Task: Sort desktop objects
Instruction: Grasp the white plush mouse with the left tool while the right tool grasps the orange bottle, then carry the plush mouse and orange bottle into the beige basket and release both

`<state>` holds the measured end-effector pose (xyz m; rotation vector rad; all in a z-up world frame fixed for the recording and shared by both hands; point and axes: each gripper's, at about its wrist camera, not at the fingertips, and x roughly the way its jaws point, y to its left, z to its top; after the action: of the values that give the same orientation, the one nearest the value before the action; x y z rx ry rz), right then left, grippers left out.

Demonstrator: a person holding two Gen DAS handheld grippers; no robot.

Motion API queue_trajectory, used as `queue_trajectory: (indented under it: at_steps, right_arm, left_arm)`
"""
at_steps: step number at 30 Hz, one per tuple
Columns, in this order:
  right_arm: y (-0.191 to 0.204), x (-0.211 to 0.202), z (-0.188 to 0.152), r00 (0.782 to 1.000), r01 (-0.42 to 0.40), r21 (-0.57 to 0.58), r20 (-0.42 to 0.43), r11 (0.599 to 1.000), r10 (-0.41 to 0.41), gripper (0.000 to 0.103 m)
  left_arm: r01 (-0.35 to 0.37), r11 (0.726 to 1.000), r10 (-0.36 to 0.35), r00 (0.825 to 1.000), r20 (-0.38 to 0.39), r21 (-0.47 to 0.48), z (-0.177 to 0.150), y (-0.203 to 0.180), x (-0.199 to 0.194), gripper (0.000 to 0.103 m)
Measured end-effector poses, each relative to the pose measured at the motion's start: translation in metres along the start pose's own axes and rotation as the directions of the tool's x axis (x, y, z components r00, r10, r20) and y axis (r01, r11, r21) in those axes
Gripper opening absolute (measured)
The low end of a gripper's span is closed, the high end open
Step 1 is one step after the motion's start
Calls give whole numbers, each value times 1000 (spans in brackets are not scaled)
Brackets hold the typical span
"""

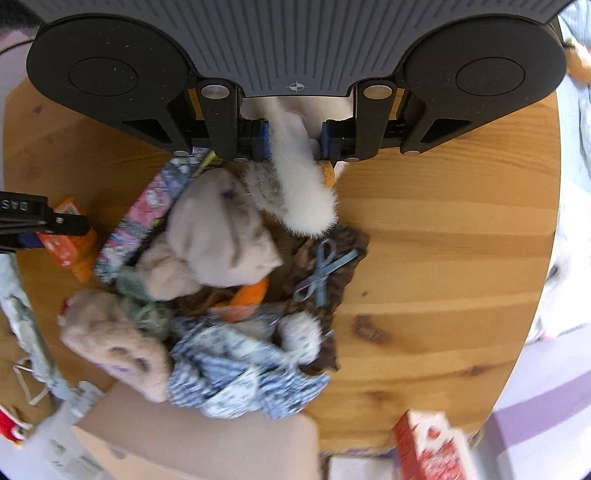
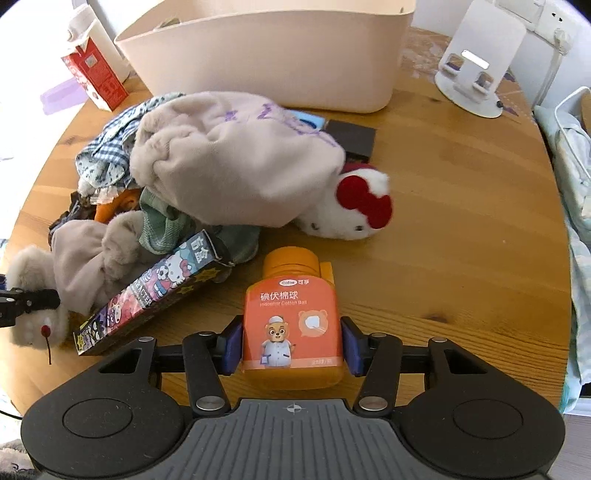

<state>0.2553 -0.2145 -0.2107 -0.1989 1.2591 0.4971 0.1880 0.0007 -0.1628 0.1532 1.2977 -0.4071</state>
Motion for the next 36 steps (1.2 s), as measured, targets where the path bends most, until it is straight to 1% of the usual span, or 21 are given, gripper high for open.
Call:
queue_trajectory:
  at_steps: [4, 7, 10, 14, 15, 20, 25, 28, 30, 33, 36]
  right_arm:
    - [-8, -13, -5, 999, -34, 25, 14, 999, 34, 50]
    - [-12, -23, -4, 998, -45, 38, 36, 998, 43, 50]
    - [-17, -34, -3, 997, -49, 48, 64, 998, 45, 50]
    - [-24, -54, 4, 992, -55, 58, 119, 997, 48, 50]
    - [-25, -60, 7, 990, -57, 59, 132, 997, 48, 50]
    - [-36, -85, 30, 975, -55, 59, 217, 997, 41, 50]
    - [-45, -97, 65, 956, -33, 50, 291, 998, 17, 50]
    - [-48, -99, 87, 941, -15, 51, 340, 999, -3, 50]
    - [-48, -100, 103, 925, 6, 41, 381, 999, -21, 50]
    - [-47, -96, 127, 908, 9, 37, 419, 999, -24, 50]
    - [-43, -87, 150, 901, 31, 24, 433, 999, -38, 50]
  left_arm:
    - [18, 999, -19, 999, 36, 47, 6, -6, -14, 23]
    - [22, 999, -25, 998, 59, 50, 12, -7, -22, 23]
    - [28, 998, -33, 996, 81, 57, 20, -9, -32, 23]
    - [30, 998, -38, 991, 130, 64, 34, -10, -44, 23]
    - [35, 996, -46, 989, 140, 80, 40, -11, -47, 23]
    - [29, 993, -53, 976, 212, 117, 75, -15, -63, 23]
    - [9, 984, -63, 951, 303, 177, 118, -21, -79, 23]
    - [-21, 978, -54, 935, 349, 209, 145, -27, -80, 23]
    - [-38, 972, -50, 930, 365, 231, 162, -32, -77, 23]
    - [-61, 963, -45, 925, 378, 263, 185, -41, -68, 23]
    - [-77, 957, -41, 919, 392, 281, 206, -50, -60, 23]
